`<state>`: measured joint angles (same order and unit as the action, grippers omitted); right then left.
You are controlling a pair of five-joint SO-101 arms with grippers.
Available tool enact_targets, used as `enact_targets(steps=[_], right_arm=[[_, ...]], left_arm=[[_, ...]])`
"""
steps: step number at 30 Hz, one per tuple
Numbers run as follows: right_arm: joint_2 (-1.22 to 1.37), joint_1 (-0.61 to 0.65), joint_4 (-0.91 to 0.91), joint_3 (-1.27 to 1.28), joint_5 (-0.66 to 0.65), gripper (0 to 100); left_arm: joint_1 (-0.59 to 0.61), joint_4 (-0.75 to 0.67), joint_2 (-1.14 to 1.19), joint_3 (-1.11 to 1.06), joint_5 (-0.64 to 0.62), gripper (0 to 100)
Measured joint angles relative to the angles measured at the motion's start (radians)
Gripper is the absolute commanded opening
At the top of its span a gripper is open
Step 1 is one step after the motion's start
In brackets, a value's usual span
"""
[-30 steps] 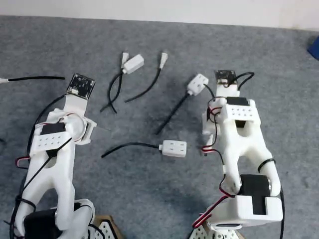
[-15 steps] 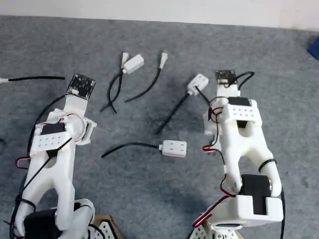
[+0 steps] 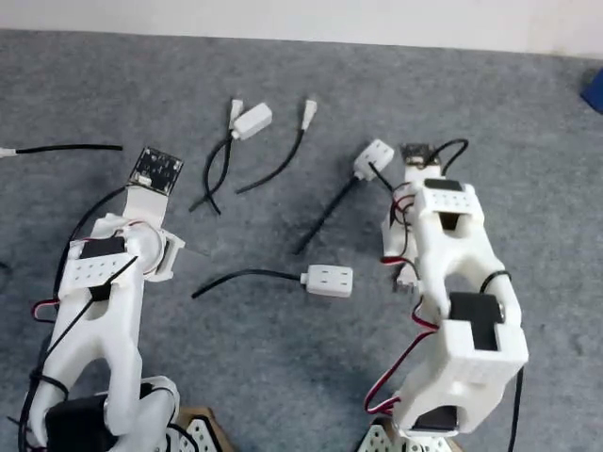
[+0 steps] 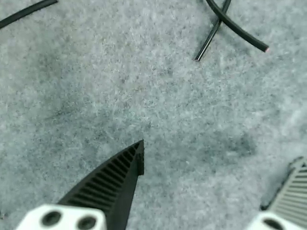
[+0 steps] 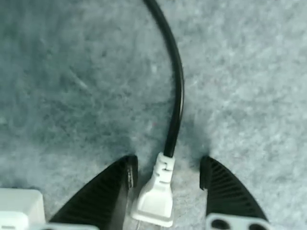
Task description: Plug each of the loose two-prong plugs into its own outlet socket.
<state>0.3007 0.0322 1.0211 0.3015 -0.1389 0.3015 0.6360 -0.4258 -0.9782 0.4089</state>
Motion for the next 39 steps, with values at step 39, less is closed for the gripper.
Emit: enact_targets(steps=[39], right_arm=[[-0.296, 0.333, 0.377, -0.417, 0.269, 0.6]], left_arm=[[-0.192, 0.052, 0.000, 0.216, -0.126, 43]])
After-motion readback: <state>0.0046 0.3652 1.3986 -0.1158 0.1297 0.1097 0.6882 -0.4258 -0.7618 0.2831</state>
